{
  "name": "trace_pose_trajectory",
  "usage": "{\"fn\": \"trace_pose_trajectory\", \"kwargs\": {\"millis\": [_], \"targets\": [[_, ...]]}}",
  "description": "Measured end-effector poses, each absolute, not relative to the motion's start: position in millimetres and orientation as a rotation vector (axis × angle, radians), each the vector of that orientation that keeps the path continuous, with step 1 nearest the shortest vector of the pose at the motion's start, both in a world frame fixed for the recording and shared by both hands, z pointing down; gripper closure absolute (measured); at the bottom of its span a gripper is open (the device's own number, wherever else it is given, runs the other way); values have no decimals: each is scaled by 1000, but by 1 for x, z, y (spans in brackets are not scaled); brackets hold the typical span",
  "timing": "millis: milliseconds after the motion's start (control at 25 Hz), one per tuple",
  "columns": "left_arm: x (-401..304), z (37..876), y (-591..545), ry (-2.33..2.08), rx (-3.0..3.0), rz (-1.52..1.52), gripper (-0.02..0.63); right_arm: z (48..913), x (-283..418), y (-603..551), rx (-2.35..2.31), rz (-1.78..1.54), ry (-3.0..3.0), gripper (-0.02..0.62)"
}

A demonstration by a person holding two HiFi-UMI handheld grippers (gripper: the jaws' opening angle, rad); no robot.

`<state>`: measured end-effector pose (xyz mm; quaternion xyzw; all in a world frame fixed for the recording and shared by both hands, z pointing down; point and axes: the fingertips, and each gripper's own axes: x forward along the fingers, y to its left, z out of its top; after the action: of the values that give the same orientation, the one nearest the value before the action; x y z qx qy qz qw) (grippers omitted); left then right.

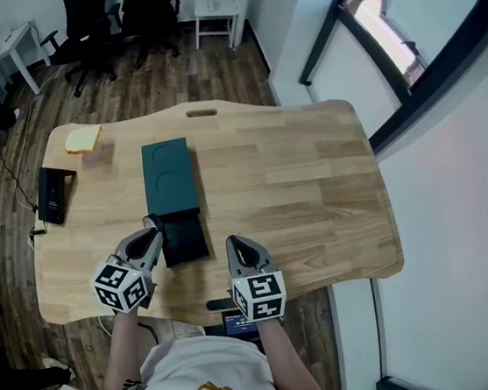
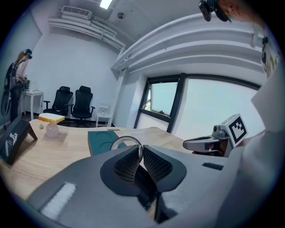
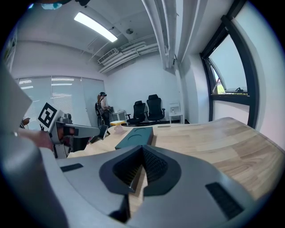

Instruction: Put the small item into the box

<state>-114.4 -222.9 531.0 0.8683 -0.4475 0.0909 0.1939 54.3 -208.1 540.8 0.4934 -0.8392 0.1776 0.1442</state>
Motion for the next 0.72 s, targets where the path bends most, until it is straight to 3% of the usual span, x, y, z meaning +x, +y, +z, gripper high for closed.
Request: {"fn": "trace_pose_trajectory", "kwargs": {"millis": [720], "targets": [[-98, 582, -231, -1162, 2392, 403, 574, 577, 57, -228, 1369, 586, -2378, 591]]}}
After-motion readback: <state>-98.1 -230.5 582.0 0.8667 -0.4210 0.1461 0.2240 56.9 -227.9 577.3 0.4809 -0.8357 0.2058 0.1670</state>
